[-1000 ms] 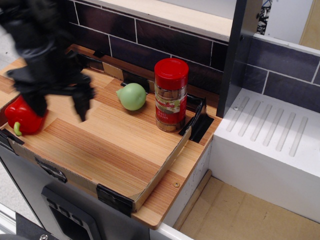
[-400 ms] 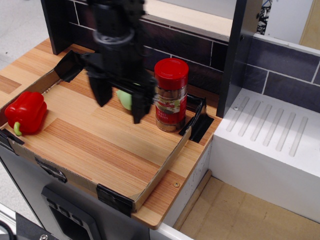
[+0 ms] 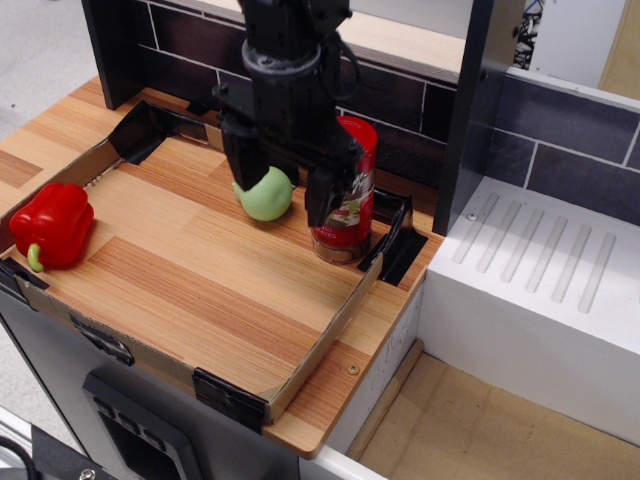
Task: Topple basil bottle
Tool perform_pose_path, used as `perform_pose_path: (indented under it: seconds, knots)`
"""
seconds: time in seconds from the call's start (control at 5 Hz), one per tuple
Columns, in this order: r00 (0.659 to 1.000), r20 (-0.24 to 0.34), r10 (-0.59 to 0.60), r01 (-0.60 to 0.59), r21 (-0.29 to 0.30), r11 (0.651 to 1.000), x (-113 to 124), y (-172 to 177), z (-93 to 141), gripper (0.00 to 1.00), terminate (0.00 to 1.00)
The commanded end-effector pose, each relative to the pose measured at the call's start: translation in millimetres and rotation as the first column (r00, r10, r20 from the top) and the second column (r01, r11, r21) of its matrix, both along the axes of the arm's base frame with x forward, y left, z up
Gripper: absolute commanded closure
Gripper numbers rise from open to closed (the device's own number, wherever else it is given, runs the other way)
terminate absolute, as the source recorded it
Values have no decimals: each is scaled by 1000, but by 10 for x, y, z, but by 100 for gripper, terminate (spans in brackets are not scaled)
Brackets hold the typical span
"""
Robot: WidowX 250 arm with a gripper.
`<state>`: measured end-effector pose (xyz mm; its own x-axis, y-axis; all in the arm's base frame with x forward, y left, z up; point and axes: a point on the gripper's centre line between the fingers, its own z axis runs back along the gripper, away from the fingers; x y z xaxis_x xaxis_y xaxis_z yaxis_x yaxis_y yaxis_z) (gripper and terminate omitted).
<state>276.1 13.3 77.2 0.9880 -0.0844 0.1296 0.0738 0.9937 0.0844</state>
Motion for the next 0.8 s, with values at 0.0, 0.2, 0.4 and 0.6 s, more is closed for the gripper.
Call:
perform_pose_path:
  seconds: [0.0, 0.2, 0.4, 0.6]
  knots:
    - [996, 71, 44, -46, 24, 999, 205, -42, 167, 0, 0]
    - [997, 57, 48, -49, 12, 999, 275, -92, 148, 0, 0]
    - [997, 67, 45, -46, 8, 999, 330, -122, 158, 0, 0]
    - [995, 85, 43, -44, 8, 999, 416, -147, 154, 0, 0]
